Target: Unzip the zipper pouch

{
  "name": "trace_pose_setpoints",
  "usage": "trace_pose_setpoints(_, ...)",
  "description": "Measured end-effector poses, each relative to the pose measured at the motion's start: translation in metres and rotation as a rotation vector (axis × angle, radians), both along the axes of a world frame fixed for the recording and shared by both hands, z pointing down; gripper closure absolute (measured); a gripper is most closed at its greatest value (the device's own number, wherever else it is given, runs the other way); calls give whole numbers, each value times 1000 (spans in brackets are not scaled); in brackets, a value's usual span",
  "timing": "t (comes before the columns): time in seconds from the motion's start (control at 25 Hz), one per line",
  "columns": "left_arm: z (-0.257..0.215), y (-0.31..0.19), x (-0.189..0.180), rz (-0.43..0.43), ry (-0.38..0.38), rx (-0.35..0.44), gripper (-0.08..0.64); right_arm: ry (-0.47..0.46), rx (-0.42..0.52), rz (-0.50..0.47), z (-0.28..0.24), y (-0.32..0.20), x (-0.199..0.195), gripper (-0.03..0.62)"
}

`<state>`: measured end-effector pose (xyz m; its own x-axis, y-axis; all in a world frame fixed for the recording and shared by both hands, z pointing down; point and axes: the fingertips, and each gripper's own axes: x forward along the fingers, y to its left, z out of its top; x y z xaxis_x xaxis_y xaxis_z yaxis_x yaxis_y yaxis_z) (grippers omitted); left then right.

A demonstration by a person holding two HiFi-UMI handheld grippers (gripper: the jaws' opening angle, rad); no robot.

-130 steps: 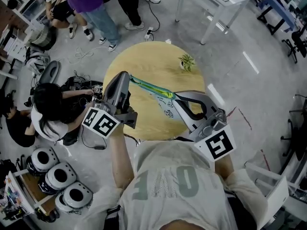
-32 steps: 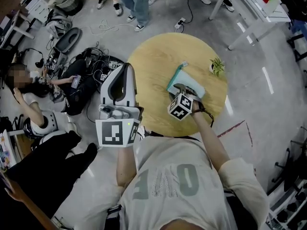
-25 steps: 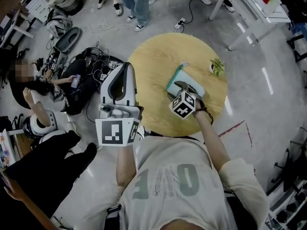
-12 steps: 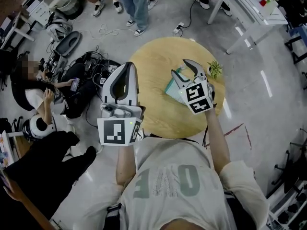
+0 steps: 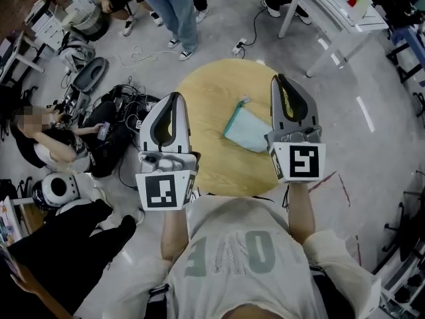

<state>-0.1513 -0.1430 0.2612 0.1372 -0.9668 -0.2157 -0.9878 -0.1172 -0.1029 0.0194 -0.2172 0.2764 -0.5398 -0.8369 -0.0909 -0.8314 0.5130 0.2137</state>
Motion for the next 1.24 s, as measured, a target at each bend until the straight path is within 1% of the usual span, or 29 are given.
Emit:
trace_pose_setpoints(0.12, -6, -2, 6, 8, -1, 22, 534, -27, 42, 57, -12, 8, 16, 559)
trace_pose_setpoints(0.24, -7, -3, 9, 9, -3, 23, 534, -32, 46, 80, -12, 15, 24, 563)
trace_pose_setpoints(0.4, -9, -3, 10, 8, -2, 28, 534, -21, 43, 83, -10, 20, 26, 563)
trace_pose_setpoints(0.76, -12, -3, 13, 11, -9, 38, 534, -33, 44, 81, -11, 21, 27, 563)
trace_pose_setpoints(0.96, -16, -1, 12, 23, -2, 56, 534, -36, 38, 88, -10, 22, 27, 563)
trace_pose_setpoints(1.24, -11, 4, 4, 2, 0, 37, 534, -30, 29, 93, -8, 28, 26, 563)
